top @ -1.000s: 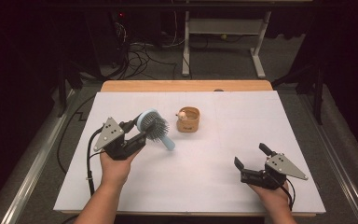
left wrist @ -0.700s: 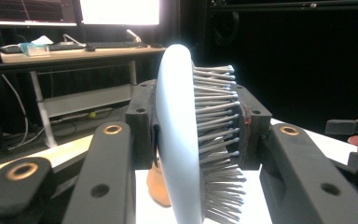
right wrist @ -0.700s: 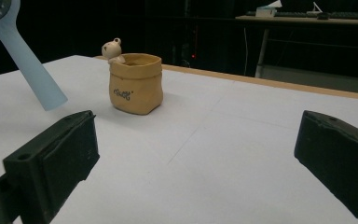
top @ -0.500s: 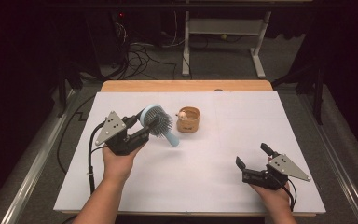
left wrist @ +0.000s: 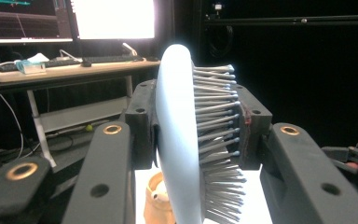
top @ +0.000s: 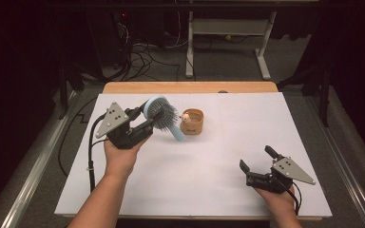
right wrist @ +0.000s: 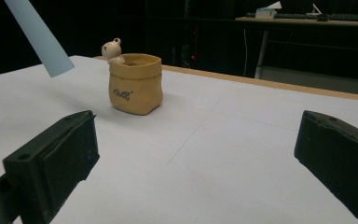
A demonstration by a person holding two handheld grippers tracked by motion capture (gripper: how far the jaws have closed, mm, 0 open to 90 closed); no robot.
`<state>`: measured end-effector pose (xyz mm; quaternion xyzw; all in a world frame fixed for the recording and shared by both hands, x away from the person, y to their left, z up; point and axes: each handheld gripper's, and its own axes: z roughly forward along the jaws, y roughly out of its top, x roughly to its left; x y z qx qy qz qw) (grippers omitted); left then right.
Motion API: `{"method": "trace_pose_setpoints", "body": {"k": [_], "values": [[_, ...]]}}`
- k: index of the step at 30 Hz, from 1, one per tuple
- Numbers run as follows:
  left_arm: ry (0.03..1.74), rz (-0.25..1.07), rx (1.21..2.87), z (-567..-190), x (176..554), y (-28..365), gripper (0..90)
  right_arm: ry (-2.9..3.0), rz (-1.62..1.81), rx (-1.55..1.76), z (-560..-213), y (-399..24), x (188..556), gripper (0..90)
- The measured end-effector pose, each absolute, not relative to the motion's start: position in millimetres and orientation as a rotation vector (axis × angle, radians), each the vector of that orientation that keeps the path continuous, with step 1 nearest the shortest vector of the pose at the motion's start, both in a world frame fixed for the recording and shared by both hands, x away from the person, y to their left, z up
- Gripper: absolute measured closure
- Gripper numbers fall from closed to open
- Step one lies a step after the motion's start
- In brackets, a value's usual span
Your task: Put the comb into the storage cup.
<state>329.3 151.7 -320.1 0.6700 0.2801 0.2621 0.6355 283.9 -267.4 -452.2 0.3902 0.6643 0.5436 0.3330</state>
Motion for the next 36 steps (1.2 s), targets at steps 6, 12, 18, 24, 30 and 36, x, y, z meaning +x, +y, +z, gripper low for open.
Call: {"method": "trace_pose_setpoints", "body": {"k": [6,12,18,24,30,36], "values": [[0.640,0.588,1.515,-311,333,148,59.6,1.731,1.421,1.020,-452,-268,284,0.2],[0.632,0.592,1.508,-302,336,146,59.6,1.726,1.424,1.019,-452,-269,284,0.2],[0.623,0.598,1.508,-295,342,139,59.6,1.725,1.426,1.015,-452,-268,284,0.2],[0.616,0.590,1.509,-294,351,131,59.6,1.725,1.427,1.012,-451,-268,283,0.2],[0.633,0.580,1.509,-295,364,124,59.6,1.719,1.429,1.009,-451,-269,283,0.2],[0.631,0.576,1.510,-294,376,114,59.6,1.720,1.429,1.006,-451,-269,283,0.2]]}}
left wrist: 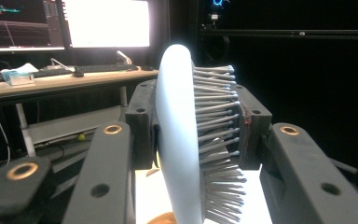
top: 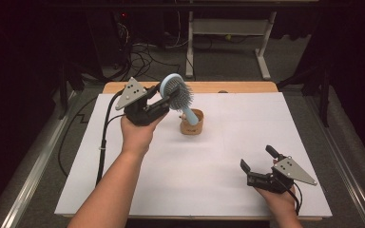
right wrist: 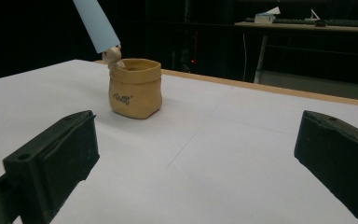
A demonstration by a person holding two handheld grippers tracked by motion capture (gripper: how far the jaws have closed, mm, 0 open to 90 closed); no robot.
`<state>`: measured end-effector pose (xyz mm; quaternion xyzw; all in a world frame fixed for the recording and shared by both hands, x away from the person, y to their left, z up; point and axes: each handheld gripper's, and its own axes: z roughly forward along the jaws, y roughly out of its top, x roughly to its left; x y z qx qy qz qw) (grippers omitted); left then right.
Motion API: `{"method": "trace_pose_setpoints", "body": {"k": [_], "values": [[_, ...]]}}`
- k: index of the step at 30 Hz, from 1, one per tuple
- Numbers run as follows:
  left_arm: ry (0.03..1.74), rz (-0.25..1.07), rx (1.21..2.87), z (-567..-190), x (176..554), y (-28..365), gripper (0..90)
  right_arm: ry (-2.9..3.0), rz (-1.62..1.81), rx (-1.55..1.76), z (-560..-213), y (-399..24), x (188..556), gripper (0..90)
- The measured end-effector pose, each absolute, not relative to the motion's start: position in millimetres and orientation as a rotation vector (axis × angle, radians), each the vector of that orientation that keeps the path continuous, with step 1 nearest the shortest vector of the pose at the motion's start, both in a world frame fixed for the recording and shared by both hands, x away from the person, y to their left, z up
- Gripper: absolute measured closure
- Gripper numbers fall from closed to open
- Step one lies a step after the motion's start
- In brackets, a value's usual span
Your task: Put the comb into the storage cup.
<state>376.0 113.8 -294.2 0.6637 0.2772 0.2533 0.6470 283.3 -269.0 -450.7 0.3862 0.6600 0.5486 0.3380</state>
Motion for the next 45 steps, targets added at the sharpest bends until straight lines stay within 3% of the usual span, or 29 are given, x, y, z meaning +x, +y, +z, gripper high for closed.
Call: {"method": "trace_pose_setpoints", "body": {"k": [24,45], "values": [[0.678,0.584,1.512,-302,414,104,59.5,1.699,1.439,1.008,-450,-271,283,0.2],[0.706,0.585,1.520,-313,425,96,59.3,1.692,1.445,0.998,-450,-271,283,0.2]]}}
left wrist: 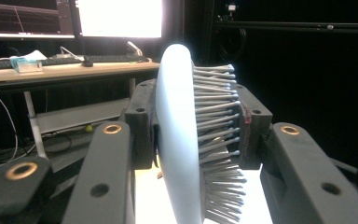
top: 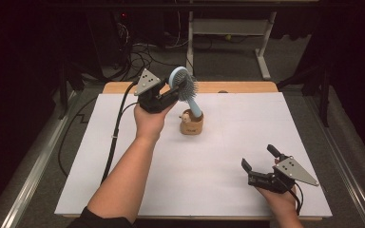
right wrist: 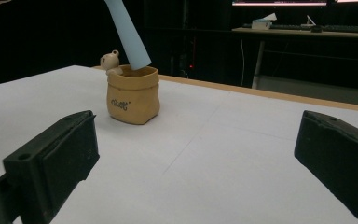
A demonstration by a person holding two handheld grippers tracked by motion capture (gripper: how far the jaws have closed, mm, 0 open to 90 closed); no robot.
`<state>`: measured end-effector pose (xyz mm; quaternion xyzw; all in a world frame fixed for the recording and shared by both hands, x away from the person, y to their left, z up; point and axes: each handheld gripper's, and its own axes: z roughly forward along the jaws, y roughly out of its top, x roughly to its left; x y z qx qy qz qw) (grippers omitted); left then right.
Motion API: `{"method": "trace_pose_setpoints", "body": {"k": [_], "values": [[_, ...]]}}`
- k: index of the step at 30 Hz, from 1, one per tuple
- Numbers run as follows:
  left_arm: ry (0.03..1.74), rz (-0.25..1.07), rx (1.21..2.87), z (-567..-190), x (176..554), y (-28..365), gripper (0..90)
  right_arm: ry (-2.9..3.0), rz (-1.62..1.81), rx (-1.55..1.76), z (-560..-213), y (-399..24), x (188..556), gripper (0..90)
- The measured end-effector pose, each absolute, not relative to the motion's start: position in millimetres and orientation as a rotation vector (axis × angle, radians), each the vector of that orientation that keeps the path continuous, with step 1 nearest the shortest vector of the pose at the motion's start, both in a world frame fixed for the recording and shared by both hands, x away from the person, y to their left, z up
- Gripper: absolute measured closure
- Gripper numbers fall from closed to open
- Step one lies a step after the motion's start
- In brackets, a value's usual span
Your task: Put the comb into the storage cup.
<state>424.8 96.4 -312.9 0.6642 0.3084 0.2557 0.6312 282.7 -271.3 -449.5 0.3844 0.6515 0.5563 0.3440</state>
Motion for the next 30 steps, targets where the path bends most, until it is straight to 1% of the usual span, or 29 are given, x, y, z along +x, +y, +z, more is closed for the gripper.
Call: {"method": "trace_pose_setpoints", "body": {"k": [30], "values": [[0.743,0.566,1.539,-329,433,93,59.2,1.684,1.450,1.003,-449,-273,282,0.1]]}}
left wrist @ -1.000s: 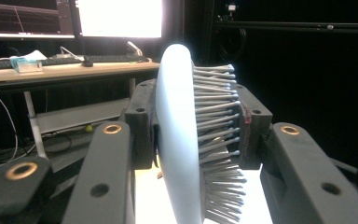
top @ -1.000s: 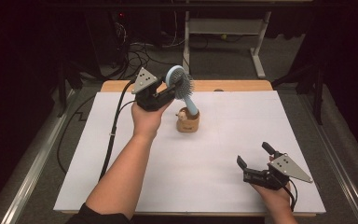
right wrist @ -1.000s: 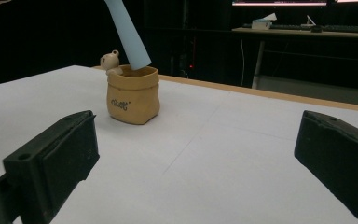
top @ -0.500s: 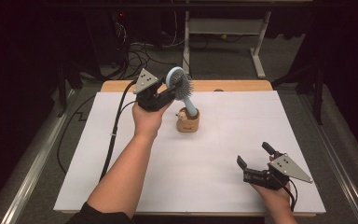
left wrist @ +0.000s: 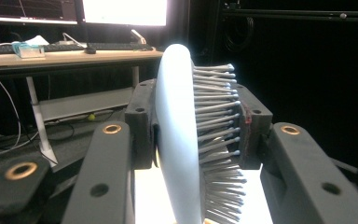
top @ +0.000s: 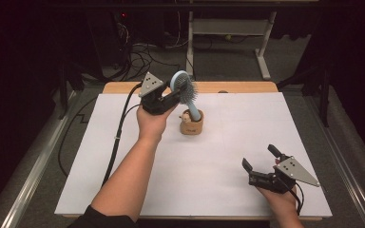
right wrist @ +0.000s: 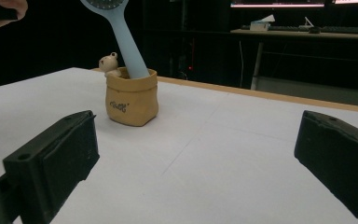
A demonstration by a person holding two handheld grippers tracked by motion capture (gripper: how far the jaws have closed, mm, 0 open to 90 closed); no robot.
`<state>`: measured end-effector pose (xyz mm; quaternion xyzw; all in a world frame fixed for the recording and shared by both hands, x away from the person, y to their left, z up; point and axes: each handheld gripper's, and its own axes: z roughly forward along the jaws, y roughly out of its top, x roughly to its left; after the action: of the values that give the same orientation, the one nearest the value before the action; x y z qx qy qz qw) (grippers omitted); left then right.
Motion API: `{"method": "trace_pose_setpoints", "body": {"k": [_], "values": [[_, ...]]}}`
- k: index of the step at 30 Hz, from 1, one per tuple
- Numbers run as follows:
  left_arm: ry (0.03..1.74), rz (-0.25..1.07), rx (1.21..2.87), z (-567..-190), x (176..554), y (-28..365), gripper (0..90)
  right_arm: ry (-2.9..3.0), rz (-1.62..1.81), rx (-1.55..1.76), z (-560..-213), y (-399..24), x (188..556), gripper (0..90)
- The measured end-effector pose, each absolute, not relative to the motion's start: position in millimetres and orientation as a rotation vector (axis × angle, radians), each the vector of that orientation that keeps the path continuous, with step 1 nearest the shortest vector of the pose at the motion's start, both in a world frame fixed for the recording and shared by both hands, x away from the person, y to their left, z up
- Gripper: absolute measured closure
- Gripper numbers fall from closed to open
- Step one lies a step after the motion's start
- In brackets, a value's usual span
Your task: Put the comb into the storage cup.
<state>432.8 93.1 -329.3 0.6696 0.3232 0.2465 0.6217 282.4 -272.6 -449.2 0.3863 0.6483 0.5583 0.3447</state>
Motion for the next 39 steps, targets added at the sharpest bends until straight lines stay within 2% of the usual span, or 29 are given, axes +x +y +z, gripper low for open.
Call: {"method": "trace_pose_setpoints", "body": {"k": [39], "values": [[0.813,0.512,1.545,-361,447,90,58.5,1.670,1.456,0.998,-448,-273,280,0.2]]}}
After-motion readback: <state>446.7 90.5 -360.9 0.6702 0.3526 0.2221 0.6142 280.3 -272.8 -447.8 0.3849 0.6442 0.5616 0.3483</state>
